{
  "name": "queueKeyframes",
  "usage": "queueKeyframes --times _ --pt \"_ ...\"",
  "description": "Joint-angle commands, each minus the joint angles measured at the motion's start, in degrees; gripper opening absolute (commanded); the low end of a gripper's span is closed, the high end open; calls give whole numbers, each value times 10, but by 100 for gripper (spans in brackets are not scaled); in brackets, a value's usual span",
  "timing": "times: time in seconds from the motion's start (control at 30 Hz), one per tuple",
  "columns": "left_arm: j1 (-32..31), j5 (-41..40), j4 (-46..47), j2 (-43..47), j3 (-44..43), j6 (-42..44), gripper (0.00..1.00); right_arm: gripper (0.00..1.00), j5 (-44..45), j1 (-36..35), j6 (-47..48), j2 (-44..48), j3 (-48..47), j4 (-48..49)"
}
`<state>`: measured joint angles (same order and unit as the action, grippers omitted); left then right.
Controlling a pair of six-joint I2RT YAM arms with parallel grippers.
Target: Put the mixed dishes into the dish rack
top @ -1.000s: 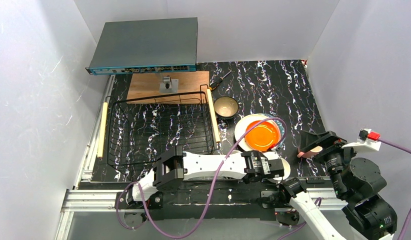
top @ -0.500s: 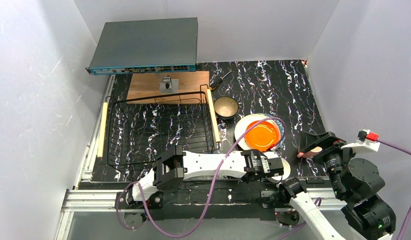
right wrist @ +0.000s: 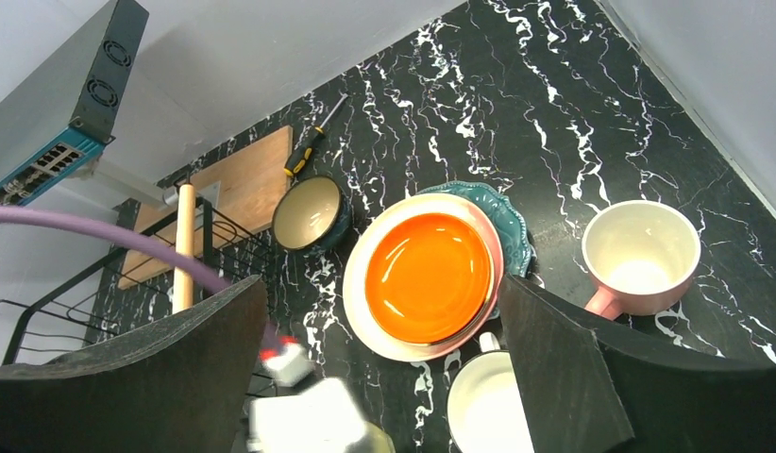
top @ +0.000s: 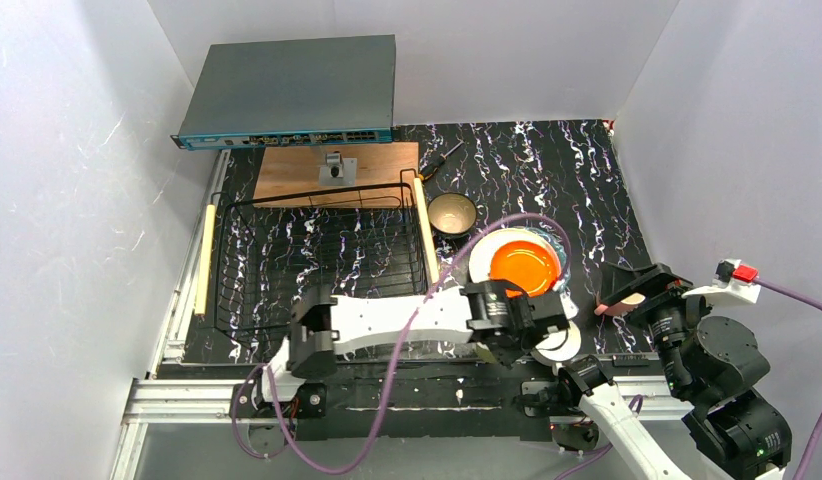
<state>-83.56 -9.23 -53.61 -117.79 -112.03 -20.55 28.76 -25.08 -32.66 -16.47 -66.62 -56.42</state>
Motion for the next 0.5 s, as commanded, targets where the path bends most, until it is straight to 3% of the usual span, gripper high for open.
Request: queueKeyframes --times 0.0,0.2,0.33,0.47 --pt "37 142 102 193 0 -17 0 100 21 2 15 1 7 26" --pt "195 393 405 415 199 -183 2 100 -1 2 38 -13 42 53" --pt "306 494 572 486 272 -308 0 100 -54 2 67 -57 79 84" --pt "379 540 780 506 338 -475 0 100 -230 2 117 -102 105 158"
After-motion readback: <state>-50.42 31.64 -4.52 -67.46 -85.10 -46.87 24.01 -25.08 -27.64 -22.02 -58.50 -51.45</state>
